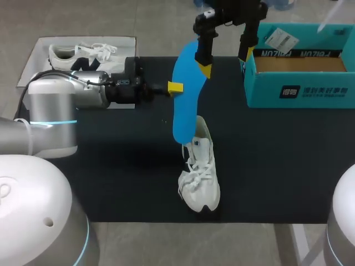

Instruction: Take the shoe out of the shoebox, open the shoe tongue, remove and reinsert the insole, then place the shoe into the shoebox

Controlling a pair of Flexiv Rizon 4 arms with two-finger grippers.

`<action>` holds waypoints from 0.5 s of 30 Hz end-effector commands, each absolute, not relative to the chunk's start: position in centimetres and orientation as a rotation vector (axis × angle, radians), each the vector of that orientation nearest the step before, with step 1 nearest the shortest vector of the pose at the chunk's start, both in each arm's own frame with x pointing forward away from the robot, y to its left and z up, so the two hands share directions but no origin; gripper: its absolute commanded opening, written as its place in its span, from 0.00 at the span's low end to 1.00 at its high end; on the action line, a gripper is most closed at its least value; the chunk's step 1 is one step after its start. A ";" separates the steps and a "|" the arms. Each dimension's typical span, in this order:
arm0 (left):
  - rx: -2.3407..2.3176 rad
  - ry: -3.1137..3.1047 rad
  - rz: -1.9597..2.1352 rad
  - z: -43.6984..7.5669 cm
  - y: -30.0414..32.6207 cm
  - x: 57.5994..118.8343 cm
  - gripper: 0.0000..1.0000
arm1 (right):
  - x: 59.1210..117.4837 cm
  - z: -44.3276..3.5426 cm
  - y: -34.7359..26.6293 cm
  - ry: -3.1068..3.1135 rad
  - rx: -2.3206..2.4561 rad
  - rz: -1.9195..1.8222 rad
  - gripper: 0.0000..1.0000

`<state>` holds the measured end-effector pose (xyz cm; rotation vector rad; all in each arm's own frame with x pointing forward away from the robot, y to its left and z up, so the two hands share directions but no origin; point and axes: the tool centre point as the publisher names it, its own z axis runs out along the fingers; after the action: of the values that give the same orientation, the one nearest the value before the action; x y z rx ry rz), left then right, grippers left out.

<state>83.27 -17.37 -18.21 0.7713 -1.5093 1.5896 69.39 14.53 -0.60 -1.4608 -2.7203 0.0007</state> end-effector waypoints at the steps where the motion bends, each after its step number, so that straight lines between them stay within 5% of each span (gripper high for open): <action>1: 0.775 -1.511 1.589 -18.2 -17.3 83.1 0.00 | 67.5 -1.0 14.9 -2.794 -1.596 0.003 1.00; 15: 0.775 -1.511 1.589 -18.2 -17.3 83.1 0.00 | 67.3 -2.0 14.0 -2.816 -1.473 -0.176 1.00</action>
<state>83.27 -17.37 -18.23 0.7714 -1.5094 1.5900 66.85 14.62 -1.81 -1.5382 -2.8289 -0.1130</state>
